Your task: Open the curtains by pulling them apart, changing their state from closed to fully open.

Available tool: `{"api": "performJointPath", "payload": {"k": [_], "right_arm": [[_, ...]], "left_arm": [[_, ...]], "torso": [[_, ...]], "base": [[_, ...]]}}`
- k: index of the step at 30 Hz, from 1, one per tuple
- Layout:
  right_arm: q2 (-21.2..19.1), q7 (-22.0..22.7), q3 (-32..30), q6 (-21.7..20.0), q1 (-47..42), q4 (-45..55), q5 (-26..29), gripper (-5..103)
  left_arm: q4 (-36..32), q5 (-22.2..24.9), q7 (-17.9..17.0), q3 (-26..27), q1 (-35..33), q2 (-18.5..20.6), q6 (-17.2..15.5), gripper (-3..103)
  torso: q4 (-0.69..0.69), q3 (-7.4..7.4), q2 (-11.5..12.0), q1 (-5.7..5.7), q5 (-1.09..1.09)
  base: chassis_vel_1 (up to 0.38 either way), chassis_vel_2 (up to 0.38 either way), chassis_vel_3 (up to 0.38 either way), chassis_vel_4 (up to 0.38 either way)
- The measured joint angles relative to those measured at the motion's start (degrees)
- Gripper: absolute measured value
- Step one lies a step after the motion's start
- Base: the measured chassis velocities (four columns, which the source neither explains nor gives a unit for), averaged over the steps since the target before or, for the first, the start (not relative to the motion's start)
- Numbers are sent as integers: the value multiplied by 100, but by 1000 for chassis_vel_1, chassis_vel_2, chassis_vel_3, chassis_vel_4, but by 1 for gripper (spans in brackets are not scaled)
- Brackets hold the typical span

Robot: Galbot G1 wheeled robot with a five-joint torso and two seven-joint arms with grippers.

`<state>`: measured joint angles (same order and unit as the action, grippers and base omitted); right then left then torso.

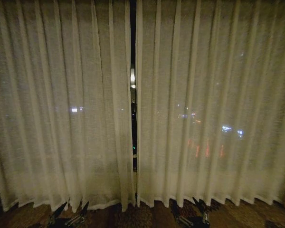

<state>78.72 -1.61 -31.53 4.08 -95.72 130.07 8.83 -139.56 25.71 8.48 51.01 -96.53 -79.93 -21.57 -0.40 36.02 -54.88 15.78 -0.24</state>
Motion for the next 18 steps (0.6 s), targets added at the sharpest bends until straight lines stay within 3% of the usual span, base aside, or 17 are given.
{"api": "performJointPath", "payload": {"k": [9,13,18], "right_arm": [[2,29,-11,87,-87,5,-66,100],[2,42,-11,87,-69,5,-66,100],[1,158,-4,100,-77,5,-70,100]], "left_arm": [[-57,-102,-2,-97,-35,-82,59,100],[-72,-116,-3,-104,-46,-94,63,100],[-114,-120,-3,-117,-68,-98,66,100]], "torso": [[0,0,0,4,-4],[2,1,1,6,-4],[-3,0,0,3,0]], "base": [[-55,504,55,-501],[-165,435,272,-428],[-369,343,356,-359]]}}
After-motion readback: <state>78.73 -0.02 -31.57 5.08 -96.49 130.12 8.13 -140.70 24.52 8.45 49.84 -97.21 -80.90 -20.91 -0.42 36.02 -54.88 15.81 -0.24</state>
